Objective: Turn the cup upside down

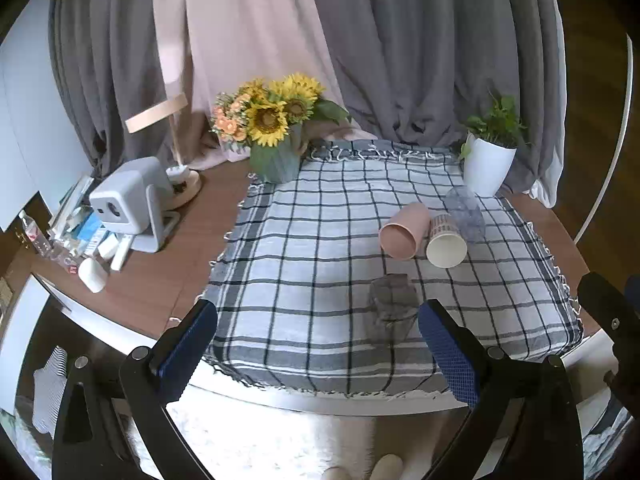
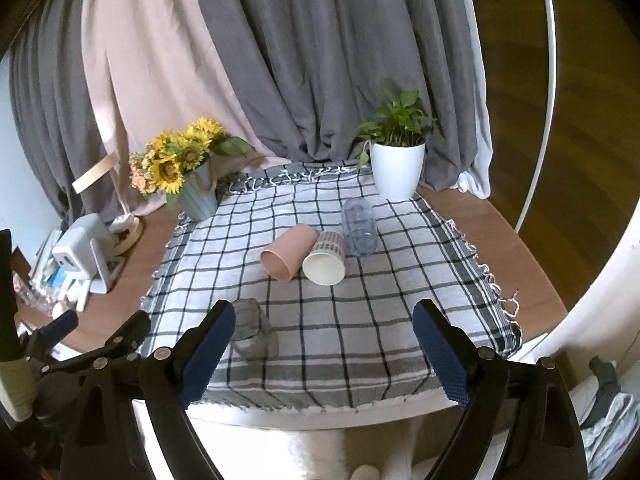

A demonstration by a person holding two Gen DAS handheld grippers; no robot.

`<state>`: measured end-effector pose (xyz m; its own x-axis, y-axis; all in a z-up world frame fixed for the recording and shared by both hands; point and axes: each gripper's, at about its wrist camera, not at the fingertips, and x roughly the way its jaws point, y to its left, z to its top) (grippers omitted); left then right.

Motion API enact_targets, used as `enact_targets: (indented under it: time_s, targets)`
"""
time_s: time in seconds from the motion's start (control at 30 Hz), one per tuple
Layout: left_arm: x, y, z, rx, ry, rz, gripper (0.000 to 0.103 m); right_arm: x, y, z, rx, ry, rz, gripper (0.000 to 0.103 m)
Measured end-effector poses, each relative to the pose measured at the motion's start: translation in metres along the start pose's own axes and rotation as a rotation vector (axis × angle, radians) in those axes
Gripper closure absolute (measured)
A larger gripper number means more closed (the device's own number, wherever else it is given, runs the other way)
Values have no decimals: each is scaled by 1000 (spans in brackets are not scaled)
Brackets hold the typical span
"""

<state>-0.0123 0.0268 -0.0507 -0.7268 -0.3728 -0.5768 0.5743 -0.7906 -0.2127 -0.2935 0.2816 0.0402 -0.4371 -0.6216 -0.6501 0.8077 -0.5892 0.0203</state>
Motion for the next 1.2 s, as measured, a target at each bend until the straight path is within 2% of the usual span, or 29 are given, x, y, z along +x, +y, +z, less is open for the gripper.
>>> enact_targets:
  time_s: [0.17,0.43,1.2]
  targets:
    - [-14,11,-9,2,-10,-30,1,-20,13,-9,-17,-30,-1,13]
    - [-31,20,-14,19,-54,-17,1,-37,29,-20,-45,-62,-5,12]
    - [-26,29,-11,24,-49,-25,1,-36,39,-21,-30,-66,-16,10]
